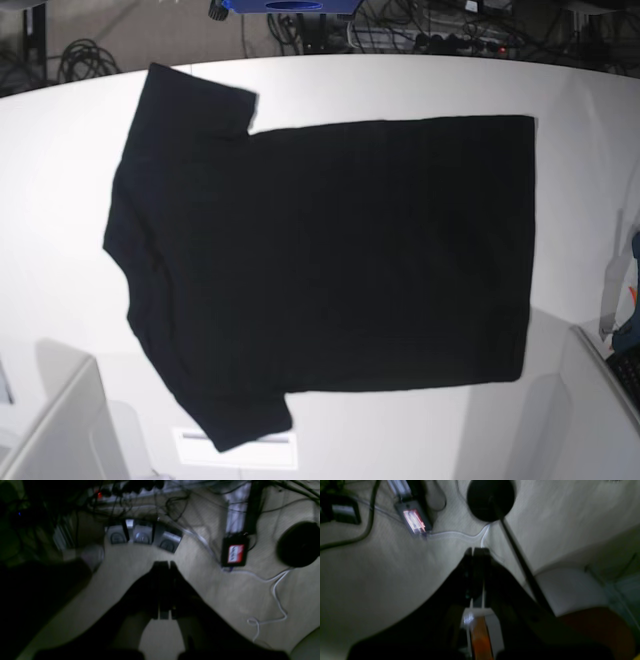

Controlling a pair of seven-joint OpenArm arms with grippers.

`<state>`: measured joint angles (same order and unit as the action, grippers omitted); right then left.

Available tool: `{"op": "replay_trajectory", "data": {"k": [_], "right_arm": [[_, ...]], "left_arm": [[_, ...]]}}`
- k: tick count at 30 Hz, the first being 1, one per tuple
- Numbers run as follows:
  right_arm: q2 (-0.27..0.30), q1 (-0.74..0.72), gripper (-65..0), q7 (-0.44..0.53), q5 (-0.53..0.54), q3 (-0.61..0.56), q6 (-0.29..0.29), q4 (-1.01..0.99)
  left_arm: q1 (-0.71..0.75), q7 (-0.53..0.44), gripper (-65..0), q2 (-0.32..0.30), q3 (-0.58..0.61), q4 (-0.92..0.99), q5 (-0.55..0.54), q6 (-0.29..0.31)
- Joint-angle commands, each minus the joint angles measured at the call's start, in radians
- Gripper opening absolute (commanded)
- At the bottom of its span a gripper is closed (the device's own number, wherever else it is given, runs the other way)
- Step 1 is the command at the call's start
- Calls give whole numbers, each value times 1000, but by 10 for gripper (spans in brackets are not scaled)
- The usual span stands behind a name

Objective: Fold the T-shirt properly
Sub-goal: 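Move the right gripper toward the black T-shirt's shoulder corner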

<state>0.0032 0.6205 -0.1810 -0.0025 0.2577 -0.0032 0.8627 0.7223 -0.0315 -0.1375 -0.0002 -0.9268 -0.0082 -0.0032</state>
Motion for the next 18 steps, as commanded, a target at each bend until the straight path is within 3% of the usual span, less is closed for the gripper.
{"op": "replay_trajectory", "data": {"k": [1,6,10,12,18], "right_arm": [[-16,40,-650,-10,5,16,4,91],[-101,190,-650,-85,5,102,4,479],[-133,266,-650,-97,12,134,4,741],[-134,284,-650,-127,68,147,4,850],[-116,261,-650,-223,279,228,6,1137]], "left_arm": [[47,-5,-650,-14,-2,-74,-3,-1],[237,-5,-650,-96,-1,-367,-227,-1],[369,-6,-650,-184,-4,-579,-399,-1],[432,-28,-650,-208,-14,-671,-438,-1],[560,-74,-650,-184,-154,-895,-421,-1]]}}
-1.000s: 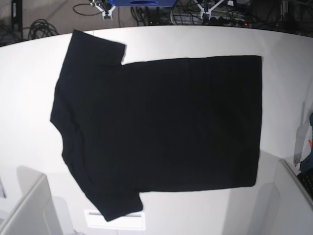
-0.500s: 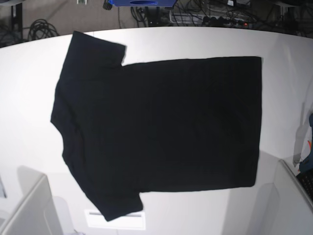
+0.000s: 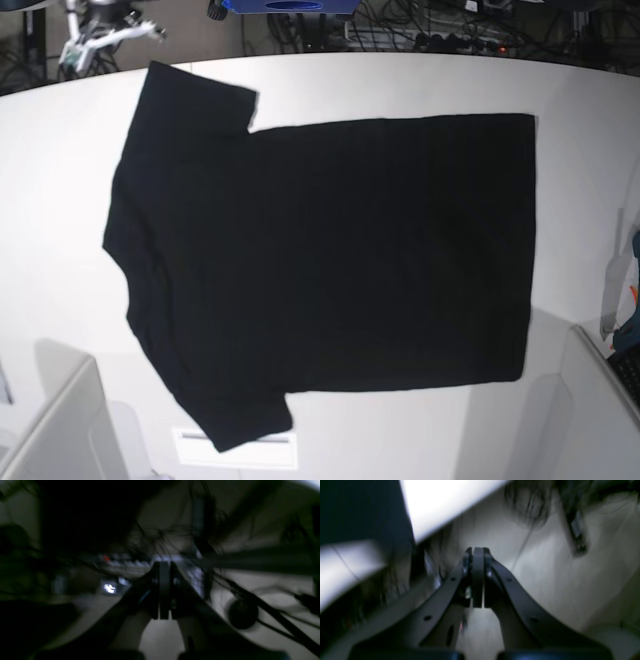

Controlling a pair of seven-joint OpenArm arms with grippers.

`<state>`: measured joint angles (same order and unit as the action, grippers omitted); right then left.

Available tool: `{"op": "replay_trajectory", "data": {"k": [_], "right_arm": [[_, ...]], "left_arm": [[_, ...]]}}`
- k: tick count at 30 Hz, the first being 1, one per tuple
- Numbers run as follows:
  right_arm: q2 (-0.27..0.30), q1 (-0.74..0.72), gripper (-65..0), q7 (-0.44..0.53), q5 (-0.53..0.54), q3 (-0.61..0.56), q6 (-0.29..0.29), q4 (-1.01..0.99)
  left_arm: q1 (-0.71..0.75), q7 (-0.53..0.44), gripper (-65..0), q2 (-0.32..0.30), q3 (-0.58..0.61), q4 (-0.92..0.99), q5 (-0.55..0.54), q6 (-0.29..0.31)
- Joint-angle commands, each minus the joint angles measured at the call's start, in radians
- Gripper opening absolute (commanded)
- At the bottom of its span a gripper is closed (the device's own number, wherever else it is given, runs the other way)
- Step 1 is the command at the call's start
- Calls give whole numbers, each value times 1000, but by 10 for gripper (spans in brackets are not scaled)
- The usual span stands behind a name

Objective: Fold the T-shirt properly
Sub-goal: 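Move the right gripper toward the black T-shirt's shoulder corner, then grasp the shirt's shoulder corners with the right and left grippers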

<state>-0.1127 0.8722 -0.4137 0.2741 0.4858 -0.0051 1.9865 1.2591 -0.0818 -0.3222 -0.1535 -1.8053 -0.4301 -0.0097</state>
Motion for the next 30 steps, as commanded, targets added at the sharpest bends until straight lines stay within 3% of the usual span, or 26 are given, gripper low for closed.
{"op": "replay_trajectory", "data": {"k": [1,4,6,9,14,16,19,21,22,26,28,30], "right_arm": [[11,-1,-650,9,23,-2,7,30],[55,-69,-650,2,90,-9,7,32],[75,-106,-650,-54,156,-9,12,32],[115,-166,-650,-135,316,31,100,29],[127,-302,-327,-302,505,179,215,-25],[127,-359,-294,-383,529,239,247,-60],[124,-436,-300,-514,532,308,310,-118],[124,-471,-302,-558,529,324,350,-178],[126,-477,-302,-558,528,324,357,-207],[129,-489,-302,-557,526,316,359,-310],[138,-485,-302,-543,526,311,363,-338],[149,-477,-302,-521,526,291,363,-356]], "left_arm": [[29,-23,-650,13,-30,-41,4,6],[27,-23,-650,65,-136,-93,6,6],[8,-23,-650,102,-199,-113,4,6],[-20,-14,-650,156,-281,-126,-2,6],[-35,-14,-650,160,-321,-124,-5,6],[-35,-14,-638,160,-320,-124,-19,6],[-37,-13,-420,159,-321,-124,-143,6],[-37,-13,-339,153,-321,-124,-229,10],[-37,-13,-331,136,-321,-124,-260,26],[-52,-8,-331,88,-321,-118,-375,176],[-78,58,-332,87,-340,-116,-415,236],[-117,167,-332,93,-398,-116,-419,259]]}}
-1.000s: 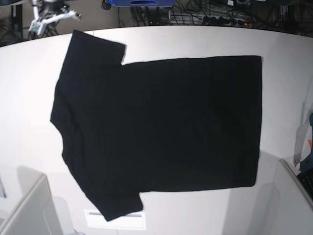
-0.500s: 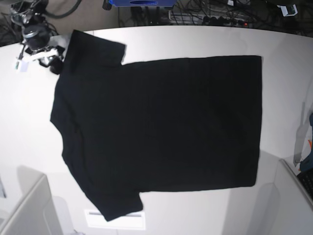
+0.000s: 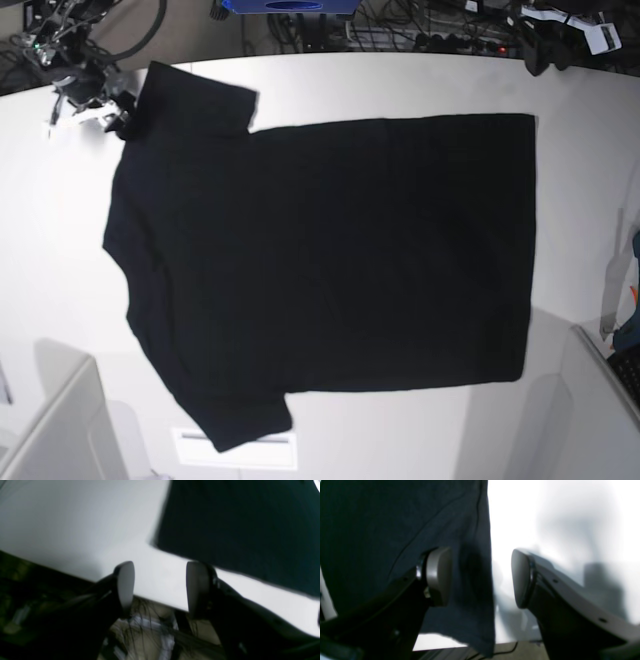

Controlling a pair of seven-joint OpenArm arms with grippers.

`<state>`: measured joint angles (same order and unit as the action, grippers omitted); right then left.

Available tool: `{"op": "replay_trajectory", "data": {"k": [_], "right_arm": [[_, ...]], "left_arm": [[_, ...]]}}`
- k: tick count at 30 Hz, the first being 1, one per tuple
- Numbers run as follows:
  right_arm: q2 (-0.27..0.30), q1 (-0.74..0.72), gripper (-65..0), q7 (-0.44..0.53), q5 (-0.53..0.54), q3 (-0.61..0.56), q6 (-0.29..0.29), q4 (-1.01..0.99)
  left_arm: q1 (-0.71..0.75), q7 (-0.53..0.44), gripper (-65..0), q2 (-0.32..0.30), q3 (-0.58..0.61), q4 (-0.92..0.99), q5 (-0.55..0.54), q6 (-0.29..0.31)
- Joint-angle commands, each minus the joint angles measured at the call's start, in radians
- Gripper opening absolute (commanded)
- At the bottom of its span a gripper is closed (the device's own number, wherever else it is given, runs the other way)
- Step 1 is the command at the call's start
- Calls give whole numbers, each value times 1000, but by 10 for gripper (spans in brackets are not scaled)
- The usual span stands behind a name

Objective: Fold the T-shirt properly
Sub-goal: 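Grasp the shirt's shoulder corners with the right and left grippers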

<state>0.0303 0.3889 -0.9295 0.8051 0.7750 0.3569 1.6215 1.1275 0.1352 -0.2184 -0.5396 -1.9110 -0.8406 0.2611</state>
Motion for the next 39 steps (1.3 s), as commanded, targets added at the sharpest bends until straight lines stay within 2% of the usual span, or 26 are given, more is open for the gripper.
{"op": "replay_trajectory", "data": {"k": [1,6,9,12,15,18,19,21,24,33,37,39], "right_arm": [[9,20,-302,3,-5,-15,3,6],[16,63,-302,14,-5,-98,4,1],[15,75,-302,50,-5,-127,4,-3],[23,91,-303,71,-5,-157,4,-3],[18,94,-303,76,-5,-182,4,-3],[15,94,-311,76,-5,-177,4,-11],[15,92,-338,76,-5,-177,4,-17],[18,91,-438,76,-5,-177,4,-28],[23,86,-650,76,-3,-177,4,-56],[21,84,-650,69,-3,-179,4,-68],[23,86,-650,68,-3,-179,4,-63],[23,88,-650,68,-3,-179,4,-63]], "left_arm": [[-20,14,-332,-5,-43,-11,-9,-10],[-168,281,-332,80,-239,-9,-7,7],[-257,438,-332,99,-348,-9,-7,51],[-327,542,-331,119,-422,-9,-6,131],[-373,611,-321,126,-448,6,-6,157],[-399,628,-321,126,-446,40,-6,157],[-407,630,-321,126,-446,57,-6,157],[-424,631,-321,126,-446,94,-6,157],[-448,631,-319,126,-443,129,-6,157],[-521,633,-319,119,-314,209,-6,152],[-570,633,-319,118,-277,275,-6,79],[-587,633,-319,118,-250,291,-6,70]]}}
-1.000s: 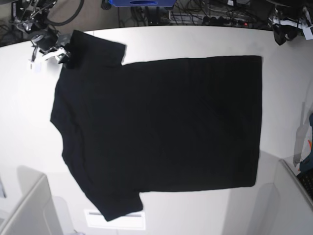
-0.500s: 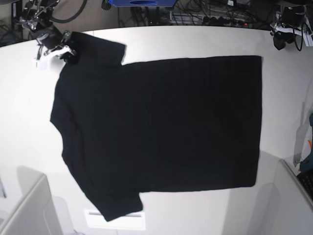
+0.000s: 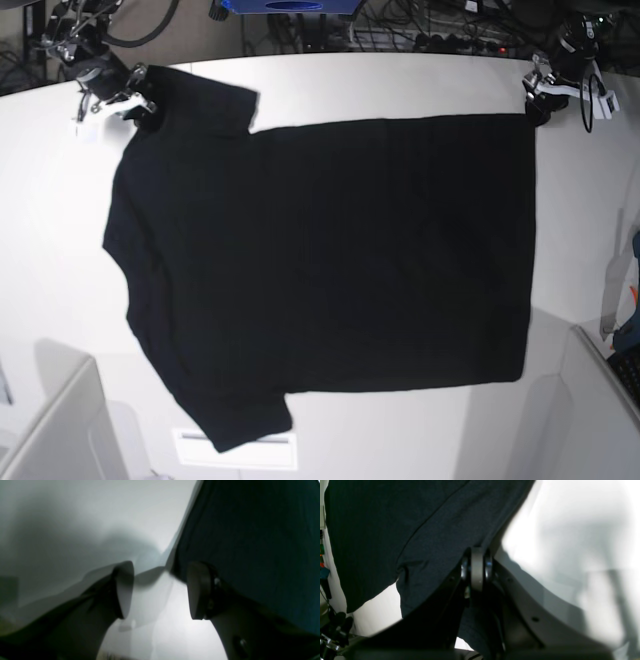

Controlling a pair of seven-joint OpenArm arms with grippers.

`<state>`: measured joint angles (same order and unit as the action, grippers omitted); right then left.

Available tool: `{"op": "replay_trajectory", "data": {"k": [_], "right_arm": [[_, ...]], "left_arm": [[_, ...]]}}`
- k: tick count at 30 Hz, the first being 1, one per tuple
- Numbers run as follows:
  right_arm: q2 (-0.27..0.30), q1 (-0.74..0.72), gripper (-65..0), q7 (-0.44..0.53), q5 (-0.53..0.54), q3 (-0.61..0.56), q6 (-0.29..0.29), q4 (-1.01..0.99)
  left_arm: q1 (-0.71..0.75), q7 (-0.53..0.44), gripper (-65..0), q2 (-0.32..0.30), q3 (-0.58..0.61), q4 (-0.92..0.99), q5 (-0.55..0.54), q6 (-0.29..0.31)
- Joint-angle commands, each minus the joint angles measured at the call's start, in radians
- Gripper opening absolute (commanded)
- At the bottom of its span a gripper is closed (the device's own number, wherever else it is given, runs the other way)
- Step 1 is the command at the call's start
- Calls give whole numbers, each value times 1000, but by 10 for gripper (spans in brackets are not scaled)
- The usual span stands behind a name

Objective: Fold the T-shirt properly
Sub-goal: 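Grasp the shirt's shoulder corners with the right and left grippers, then lift the shoulder edge with both grippers and pull it toward the hem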

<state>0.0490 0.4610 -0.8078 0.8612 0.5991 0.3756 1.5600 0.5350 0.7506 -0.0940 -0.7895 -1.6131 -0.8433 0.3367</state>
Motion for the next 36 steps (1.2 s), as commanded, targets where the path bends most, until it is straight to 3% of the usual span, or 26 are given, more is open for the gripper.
{"op": "replay_trajectory", "data": {"k": [1,9,11,13,14,21,30,36], "right_arm": [[4,15,-650,-54,-59,-3,-14,-2],[4,20,-650,-54,-59,-1,-14,-2],[4,20,-650,-54,-59,-1,-14,-2],[4,22,-650,-52,-59,-1,-14,0],[4,22,-650,-52,-59,-1,-14,1],[4,72,-650,-48,-59,-1,-14,84],[-4,190,-650,-55,-59,-6,-14,311],[4,147,-650,-114,-58,-1,-22,389]], "left_arm": [[-2,17,-319,-6,15,-5,-3,-8],[-23,17,-355,0,69,-5,-3,-17],[-22,17,-467,1,66,-5,-3,-57],[-22,17,-612,1,66,-5,-3,-67],[-22,17,-650,1,66,-5,-3,-67],[17,17,-650,-8,64,-34,-4,-67],[187,17,-650,-8,63,-264,-9,-67],[185,74,-650,-6,48,-361,-12,-67]]}}
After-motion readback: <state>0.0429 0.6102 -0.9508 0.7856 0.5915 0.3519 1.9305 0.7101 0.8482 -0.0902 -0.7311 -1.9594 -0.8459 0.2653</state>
